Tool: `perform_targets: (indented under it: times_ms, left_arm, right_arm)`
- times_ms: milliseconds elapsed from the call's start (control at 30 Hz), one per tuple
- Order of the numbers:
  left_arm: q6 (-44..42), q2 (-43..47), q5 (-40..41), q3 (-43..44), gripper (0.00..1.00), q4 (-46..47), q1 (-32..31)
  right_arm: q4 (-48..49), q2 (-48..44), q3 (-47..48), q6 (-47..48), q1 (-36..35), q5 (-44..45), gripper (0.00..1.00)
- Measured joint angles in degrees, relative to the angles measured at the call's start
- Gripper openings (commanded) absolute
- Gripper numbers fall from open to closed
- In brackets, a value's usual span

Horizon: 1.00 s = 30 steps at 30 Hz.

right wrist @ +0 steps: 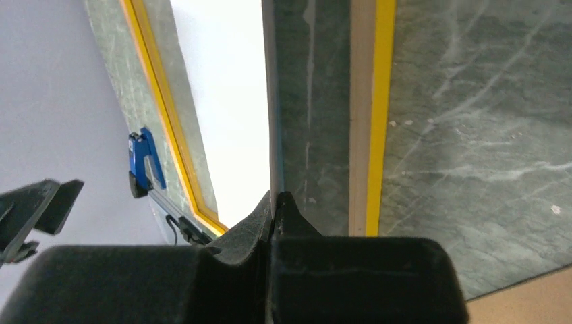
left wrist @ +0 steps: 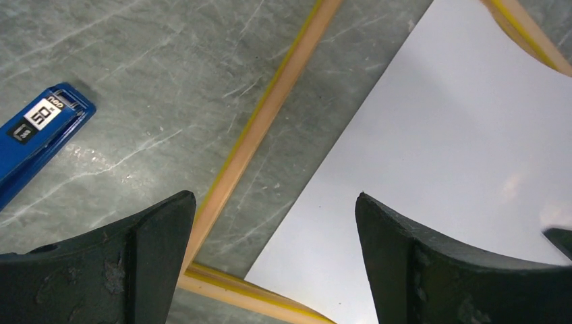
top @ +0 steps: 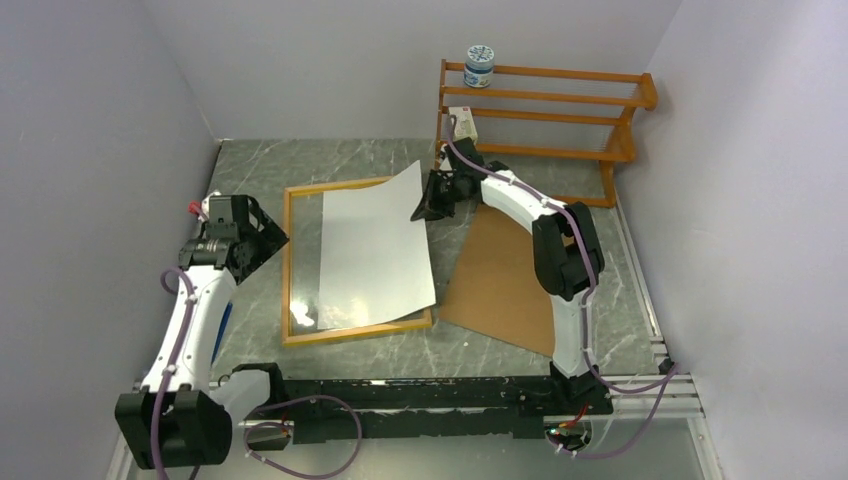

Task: Put the photo into the frame
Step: Turn over the photo from the photo frame.

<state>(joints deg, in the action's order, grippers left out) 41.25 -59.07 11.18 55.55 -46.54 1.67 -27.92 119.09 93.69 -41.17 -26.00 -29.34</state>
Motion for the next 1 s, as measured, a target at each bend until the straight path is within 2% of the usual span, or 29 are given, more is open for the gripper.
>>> perform_targets:
  times_ms: [367,533,867,1000]
  left_arm:
    - [-0.1,-7.5,-5.4,-5.6,0.94,10.0,6.6]
    - [0.1,-9.5,-7.5,-7.7,0.94,13.2,10.1]
    - [0.2,-11.1,-10.3,-9.8,0.94,16.6,10.8]
    - [0.2,-11.1,-10.6,-9.8,0.94,17.0,10.9]
  right_arm:
    - [3.5,2.3,1.7,0.4,-3.4,0.3,0.0]
    - [4.9,5.9,5.0,0.0,-5.5,0.6,0.04]
    - [7.1,9.4,6.5,-0.4,-7.1,0.9,0.13]
    - [7.4,9.6,6.5,-0.4,-7.1,2.4,0.12]
